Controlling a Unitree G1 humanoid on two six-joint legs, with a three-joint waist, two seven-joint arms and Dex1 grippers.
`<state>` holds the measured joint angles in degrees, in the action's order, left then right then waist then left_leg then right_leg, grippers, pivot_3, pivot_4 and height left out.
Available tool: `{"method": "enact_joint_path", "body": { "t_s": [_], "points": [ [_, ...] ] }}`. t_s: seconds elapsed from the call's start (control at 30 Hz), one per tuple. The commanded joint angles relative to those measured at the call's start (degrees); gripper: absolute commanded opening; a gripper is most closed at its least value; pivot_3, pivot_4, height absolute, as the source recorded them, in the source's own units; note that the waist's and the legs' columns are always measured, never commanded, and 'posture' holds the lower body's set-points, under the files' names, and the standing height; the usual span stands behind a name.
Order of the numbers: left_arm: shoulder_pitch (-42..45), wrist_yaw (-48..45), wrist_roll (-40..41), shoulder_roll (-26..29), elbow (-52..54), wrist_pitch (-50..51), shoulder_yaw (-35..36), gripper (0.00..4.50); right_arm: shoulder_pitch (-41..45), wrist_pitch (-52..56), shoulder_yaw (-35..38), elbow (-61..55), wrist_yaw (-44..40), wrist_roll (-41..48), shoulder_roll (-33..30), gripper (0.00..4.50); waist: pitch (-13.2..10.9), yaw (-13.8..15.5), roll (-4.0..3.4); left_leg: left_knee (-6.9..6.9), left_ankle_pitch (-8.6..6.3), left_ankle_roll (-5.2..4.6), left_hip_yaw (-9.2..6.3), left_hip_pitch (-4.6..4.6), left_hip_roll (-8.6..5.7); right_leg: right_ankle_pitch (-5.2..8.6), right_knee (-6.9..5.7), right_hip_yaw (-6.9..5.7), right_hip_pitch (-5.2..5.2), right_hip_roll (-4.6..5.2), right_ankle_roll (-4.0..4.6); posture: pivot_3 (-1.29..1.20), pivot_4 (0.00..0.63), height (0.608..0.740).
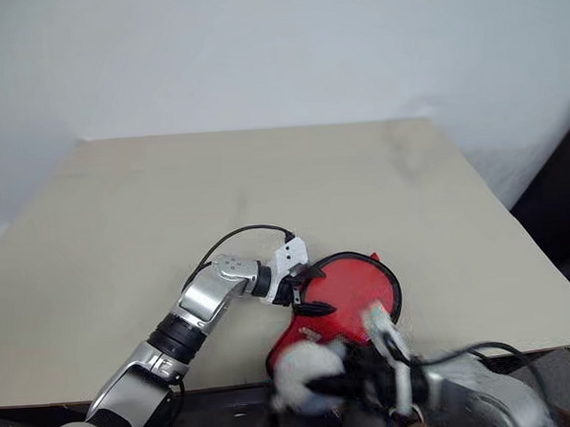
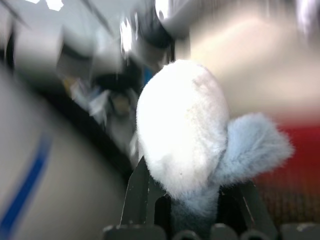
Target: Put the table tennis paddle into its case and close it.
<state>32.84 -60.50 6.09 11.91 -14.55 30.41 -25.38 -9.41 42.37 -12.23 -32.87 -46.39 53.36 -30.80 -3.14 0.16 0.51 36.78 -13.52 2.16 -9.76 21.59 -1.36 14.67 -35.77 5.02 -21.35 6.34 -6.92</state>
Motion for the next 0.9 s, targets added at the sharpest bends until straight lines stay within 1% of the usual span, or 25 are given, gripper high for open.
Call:
{"method": "enact_joint_path", "body": {
  "t_s": [0.03, 0.2, 0.3, 0.37, 0.5, 0.67, 0.7, 0.73, 0.9],
  "points": [
    [-0.3, -1.2, 2.0, 1.2, 0.6, 1.5, 1.7, 4.50, 0.4, 2.3, 2.6, -1.0, 6.3, 2.9, 1.9, 0.36, 0.0, 0.5, 0.08, 0.00, 0.00, 0.00, -0.08, 0.01, -0.05, 0.00, 0.01, -0.01, -0.01, 0.00, 0.00, 0.00, 0.000, 0.740],
    [-0.5, -2.6, 6.5, 1.7, 3.4, 5.5, 4.0, 4.50, 0.2, 2.9, 2.6, -0.4, 10.2, 1.2, 4.0, 0.36, 0.0, 0.0, 0.10, 0.01, 0.00, 0.00, 0.00, 0.04, -0.04, -0.01, -0.01, 0.09, 0.02, -0.01, 0.00, 0.00, 0.000, 0.740],
    [0.6, -1.5, 7.0, 1.8, 2.2, 5.8, 5.7, 4.50, -0.4, 2.6, 2.0, -0.3, 11.7, -0.7, 4.5, 0.36, 0.0, -0.2, 0.09, 0.01, 0.00, 0.00, -0.03, 0.01, 0.04, -0.01, -0.05, 0.09, 0.01, -0.13, 0.00, 0.00, 0.000, 0.740],
    [2.6, -0.5, 8.6, 1.5, 0.0, 7.2, 8.7, 4.50, -0.5, 2.0, 1.5, 0.5, 13.2, -3.1, 5.2, 0.36, 0.0, -0.2, 0.09, 0.01, 0.00, 0.00, -0.03, 0.02, 0.04, -0.01, -0.05, 0.11, 0.00, -0.14, 0.01, 0.00, 0.000, 0.740],
    [9.1, 2.3, 13.0, 0.9, -7.3, 10.3, 17.4, 4.50, 0.1, 1.9, 1.6, 1.2, 14.4, -5.2, 5.8, 0.36, -0.1, -0.2, 0.10, 0.02, 0.00, 0.01, -0.05, 0.04, 0.04, -0.02, -0.05, 0.10, -0.04, -0.16, 0.00, 0.00, 0.000, 0.740],
    [12.9, 2.3, 13.2, 2.7, -12.7, 8.1, 20.6, 4.50, 1.1, 2.0, 2.3, 2.3, 15.6, -6.1, 7.3, 0.36, 0.0, -0.2, 0.06, -0.02, 0.01, 0.01, -0.03, 0.01, 0.03, -0.02, -0.03, 0.14, -0.01, -0.16, 0.00, 0.00, 0.000, 0.740],
    [13.2, 2.3, 13.0, 3.0, -13.3, 7.7, 20.8, 4.50, 1.5, 2.1, 2.5, 2.5, 15.8, -6.2, 7.6, 1.08, 0.0, -0.2, 0.06, -0.02, 0.01, 0.01, -0.03, 0.01, 0.03, -0.02, -0.03, 0.13, -0.02, -0.16, 0.00, 0.00, 0.000, 0.740],
    [13.0, 2.1, 13.0, 3.2, -13.4, 7.5, 20.8, 4.50, 1.8, 2.1, 2.5, 2.6, 15.9, -6.5, 7.7, 1.39, 0.0, -0.2, 0.08, -0.02, 0.01, 0.01, -0.03, 0.00, 0.04, -0.03, -0.03, 0.14, -0.02, -0.17, 0.00, 0.00, 0.000, 0.740],
    [10.4, 0.7, 13.2, 3.6, -10.3, 8.0, 18.9, 4.50, 3.3, 1.5, 3.2, 3.2, 16.6, -7.4, 8.3, 3.24, 0.0, -0.2, 0.08, -0.02, 0.04, 0.06, -0.04, 0.02, 0.04, -0.05, -0.04, 0.17, 0.00, -0.19, 0.02, 0.00, 0.000, 0.740]
  ]
}}
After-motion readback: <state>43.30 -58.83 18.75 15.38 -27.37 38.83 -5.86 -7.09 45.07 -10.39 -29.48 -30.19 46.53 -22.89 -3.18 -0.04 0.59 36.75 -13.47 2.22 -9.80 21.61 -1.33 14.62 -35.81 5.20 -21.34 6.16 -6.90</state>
